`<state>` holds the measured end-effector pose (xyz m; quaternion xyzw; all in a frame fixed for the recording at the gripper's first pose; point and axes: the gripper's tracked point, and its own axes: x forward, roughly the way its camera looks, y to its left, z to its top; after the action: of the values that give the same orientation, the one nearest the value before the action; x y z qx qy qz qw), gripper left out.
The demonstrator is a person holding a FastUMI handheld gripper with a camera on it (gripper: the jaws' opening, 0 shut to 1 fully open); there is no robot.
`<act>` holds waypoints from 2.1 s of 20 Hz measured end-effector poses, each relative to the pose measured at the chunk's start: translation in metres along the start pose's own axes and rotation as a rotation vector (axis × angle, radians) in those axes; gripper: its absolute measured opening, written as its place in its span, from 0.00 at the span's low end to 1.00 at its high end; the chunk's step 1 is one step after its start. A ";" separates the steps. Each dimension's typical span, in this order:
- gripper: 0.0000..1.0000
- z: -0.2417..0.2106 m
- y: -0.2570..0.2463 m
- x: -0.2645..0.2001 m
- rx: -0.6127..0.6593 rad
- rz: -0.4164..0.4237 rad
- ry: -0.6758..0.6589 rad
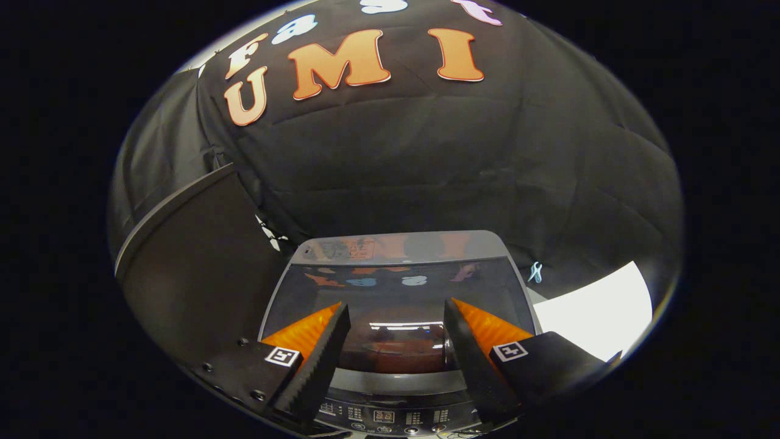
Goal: Put the clothes into the washing machine and then close the washing machine lid.
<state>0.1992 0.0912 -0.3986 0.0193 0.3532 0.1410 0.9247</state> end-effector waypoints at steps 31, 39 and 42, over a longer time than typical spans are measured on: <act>0.99 0.275 0.021 -0.310 -0.081 0.093 -0.631; 0.99 0.266 -0.018 -0.346 -0.043 0.016 -0.686; 0.99 0.261 -0.025 -0.347 -0.036 0.002 -0.690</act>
<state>0.1311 -0.0115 0.0180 0.0499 0.0171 0.1331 0.9897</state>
